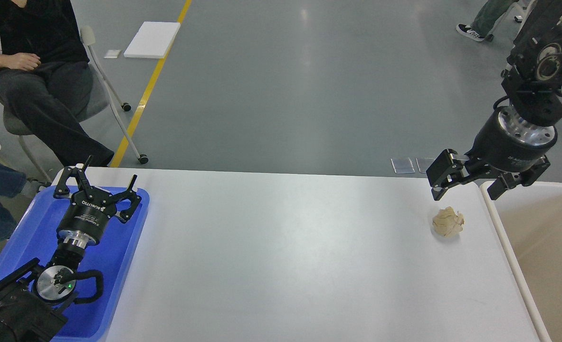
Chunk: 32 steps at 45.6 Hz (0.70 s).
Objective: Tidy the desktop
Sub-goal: 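Open the right gripper above the crumpled paper ball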
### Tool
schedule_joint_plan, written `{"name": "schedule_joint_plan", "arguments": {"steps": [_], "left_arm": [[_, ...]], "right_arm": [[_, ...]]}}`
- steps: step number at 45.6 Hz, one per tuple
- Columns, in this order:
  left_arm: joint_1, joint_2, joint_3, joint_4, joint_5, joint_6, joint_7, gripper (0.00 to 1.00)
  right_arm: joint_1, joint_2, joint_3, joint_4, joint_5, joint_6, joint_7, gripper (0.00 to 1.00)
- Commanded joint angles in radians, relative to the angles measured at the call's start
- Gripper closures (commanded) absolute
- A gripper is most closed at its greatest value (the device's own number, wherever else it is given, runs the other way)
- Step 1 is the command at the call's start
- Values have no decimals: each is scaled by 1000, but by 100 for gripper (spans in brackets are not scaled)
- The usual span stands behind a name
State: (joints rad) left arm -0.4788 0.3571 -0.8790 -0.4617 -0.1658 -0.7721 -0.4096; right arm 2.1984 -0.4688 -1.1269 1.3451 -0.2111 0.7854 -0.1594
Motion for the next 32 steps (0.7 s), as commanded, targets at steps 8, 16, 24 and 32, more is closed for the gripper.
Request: {"name": "schedule_joint_plan", "arguments": {"steps": [8, 16, 24, 32], "left_arm": [[0, -1, 0, 0, 0, -1, 0, 1], [0, 0, 0, 0, 0, -1, 0, 1], [0, 0, 0, 0, 0, -1, 0, 1], [0, 0, 0, 0, 0, -1, 0, 1]], "right_arm": [[14, 1, -1, 0, -1, 0, 0, 0], [12, -5, -2, 0, -1, 0, 0, 0], [3, -7, 19, -7, 15, 0, 3, 0], [-26, -5, 91, -44, 16, -8, 6, 0]]}}
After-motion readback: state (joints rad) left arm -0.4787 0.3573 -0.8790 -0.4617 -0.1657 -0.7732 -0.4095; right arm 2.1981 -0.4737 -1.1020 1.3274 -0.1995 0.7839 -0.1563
